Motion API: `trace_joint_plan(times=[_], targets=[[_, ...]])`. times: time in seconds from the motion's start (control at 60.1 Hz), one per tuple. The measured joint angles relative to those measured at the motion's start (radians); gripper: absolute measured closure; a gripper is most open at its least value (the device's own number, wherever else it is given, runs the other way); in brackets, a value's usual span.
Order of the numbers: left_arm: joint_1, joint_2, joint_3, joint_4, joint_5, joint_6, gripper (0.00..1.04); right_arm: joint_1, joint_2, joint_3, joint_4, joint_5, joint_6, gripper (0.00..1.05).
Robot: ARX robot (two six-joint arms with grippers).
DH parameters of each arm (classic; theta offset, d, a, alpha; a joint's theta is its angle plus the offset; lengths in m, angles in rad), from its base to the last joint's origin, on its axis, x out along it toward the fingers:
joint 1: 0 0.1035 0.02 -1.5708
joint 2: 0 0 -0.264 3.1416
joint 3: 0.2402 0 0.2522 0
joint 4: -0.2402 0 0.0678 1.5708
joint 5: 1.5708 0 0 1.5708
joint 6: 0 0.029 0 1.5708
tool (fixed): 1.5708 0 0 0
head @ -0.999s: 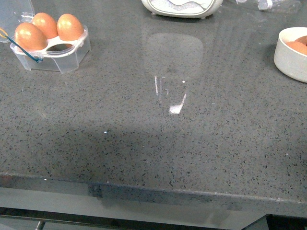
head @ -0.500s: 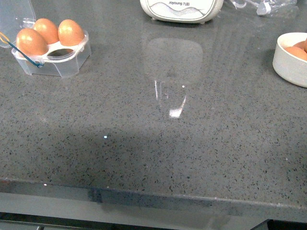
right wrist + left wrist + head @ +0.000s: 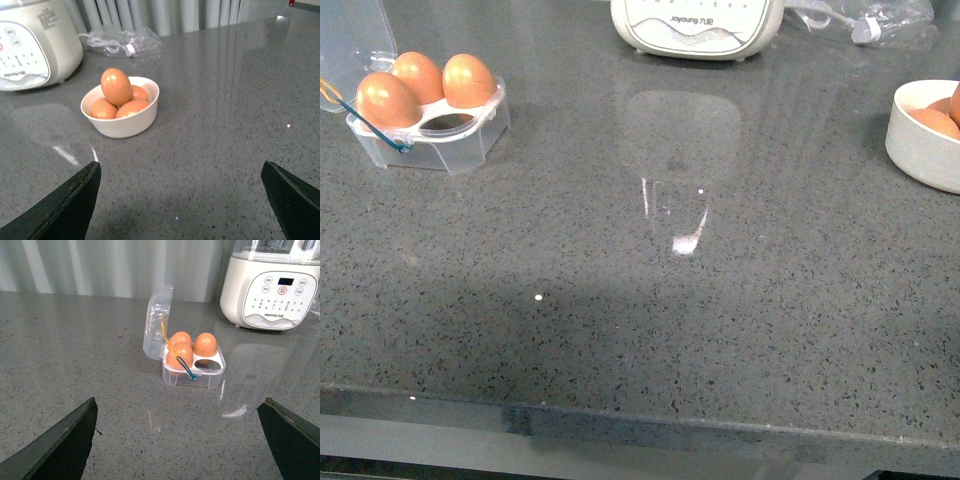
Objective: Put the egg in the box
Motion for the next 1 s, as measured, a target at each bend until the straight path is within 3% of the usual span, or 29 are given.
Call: trace_joint_plan(times=[0.183,0.45,0.549,0.733,0.999], targets=[[0.000,0.000,0.000,0.000,0.000,0.000,0.07,-0.018,0.138,0.029,0.153,-0.044,0.007,0.07],[0.000,0.000,0.000,0.000,0.000,0.000,0.07,-0.196,0.603,0.162,0.555,-0.195,-0.119,0.07],[0.000,0.000,0.000,0.000,0.000,0.000,0.07,-0.245,0.780,0.247,0.639,-0.220,-0.178,0.07],[0.000,0.000,0.000,0.000,0.000,0.000,0.07,-0.279,1.051,0.433,0.635,-0.290,-0.256,0.07],[0.000,0.000,0.000,0.000,0.000,0.000,0.07,-0.244,1.248,0.644,0.533,-0.397,-0.303,0.07]])
